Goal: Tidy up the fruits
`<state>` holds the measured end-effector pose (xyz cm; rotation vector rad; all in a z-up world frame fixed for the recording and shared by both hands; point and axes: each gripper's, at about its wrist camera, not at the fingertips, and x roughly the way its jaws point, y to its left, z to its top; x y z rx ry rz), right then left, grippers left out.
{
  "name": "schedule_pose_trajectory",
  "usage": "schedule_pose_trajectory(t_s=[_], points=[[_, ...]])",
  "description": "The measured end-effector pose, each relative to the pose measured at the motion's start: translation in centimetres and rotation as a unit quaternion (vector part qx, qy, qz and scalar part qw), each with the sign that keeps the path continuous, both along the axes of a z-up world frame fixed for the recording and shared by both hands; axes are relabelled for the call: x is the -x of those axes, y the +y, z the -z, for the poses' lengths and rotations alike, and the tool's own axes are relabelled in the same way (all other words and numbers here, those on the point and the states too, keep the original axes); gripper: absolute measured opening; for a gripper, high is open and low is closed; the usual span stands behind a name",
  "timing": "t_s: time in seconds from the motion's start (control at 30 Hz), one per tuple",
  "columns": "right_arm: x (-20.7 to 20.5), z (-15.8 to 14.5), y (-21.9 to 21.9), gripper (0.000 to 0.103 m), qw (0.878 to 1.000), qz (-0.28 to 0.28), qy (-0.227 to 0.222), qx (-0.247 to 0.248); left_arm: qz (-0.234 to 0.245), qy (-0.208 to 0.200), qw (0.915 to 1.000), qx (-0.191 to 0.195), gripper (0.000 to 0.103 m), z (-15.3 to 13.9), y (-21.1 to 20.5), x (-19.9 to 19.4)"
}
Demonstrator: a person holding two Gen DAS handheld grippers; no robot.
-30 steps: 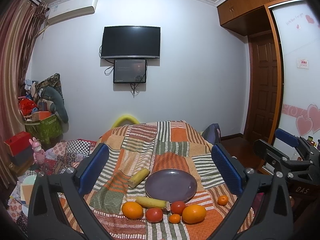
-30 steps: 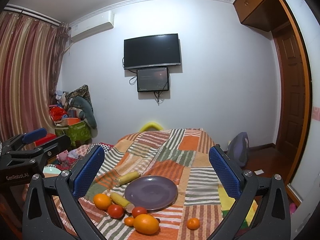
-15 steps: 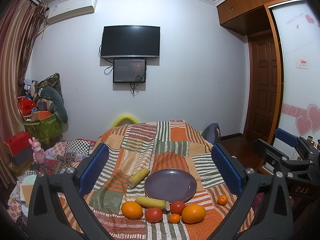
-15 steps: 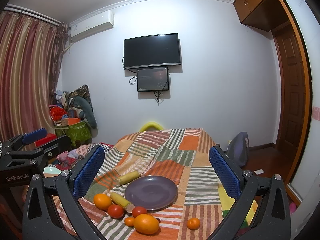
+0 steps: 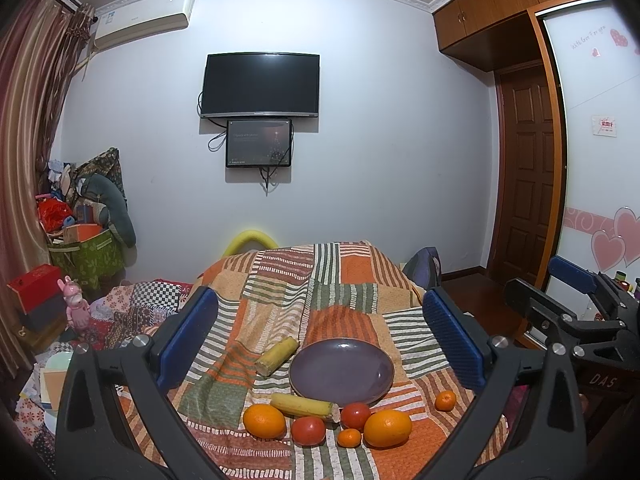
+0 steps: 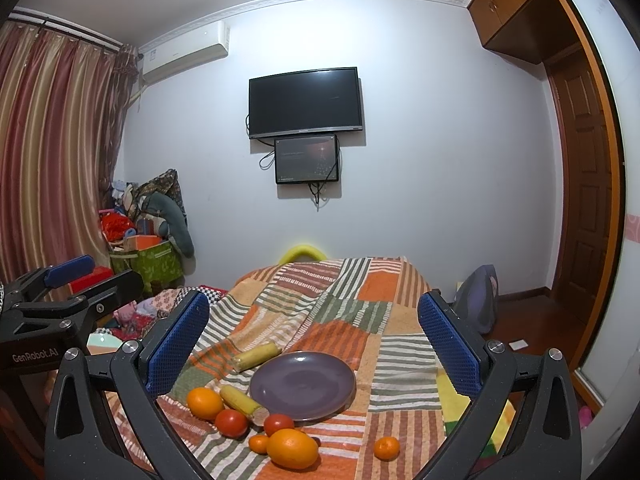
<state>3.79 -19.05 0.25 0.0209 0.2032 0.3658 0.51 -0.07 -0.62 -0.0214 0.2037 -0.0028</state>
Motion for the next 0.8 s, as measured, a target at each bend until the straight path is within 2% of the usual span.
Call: schedule_pose_trajectory(t_s=[0.3,0.5,0.6,0.63,0.67,0.8], points=[[-0.5,0.7,0.5,0.103,1.000,-0.008,0.017,0.008,-0.001,0.006,1.0000,-0.001,0.103,0.4,0.2,-0.5],[-1.5,2.0,0.5,0.103,0.999,-0.017,0.046,0.016,-0.005,0.040,0.9991,0.011,0.103,1.7,1.4,-2.3],[-2.4,3.1,0.5,0.102,0.997,-0.016,0.066,0.028,-0.007,0.066,0.9975,0.023,0.095,2.8,2.5,-3.3],[-2.6,3.3,0.6,0.102,0.997,-0.015,0.072,0.029,-0.009,0.076,0.9967,0.025,0.089,3.2,2.8,-3.7],[-3.1,3.8,0.5,0.098,0.996,-0.015,0.082,0.031,-0.010,0.088,0.9957,0.026,0.085,3.7,3.2,-4.2],[-4.4,5.5,0.6,0.084,0.992,-0.020,0.121,0.040,-0.016,0.128,0.9913,0.026,0.082,5.8,4.6,-5.8]])
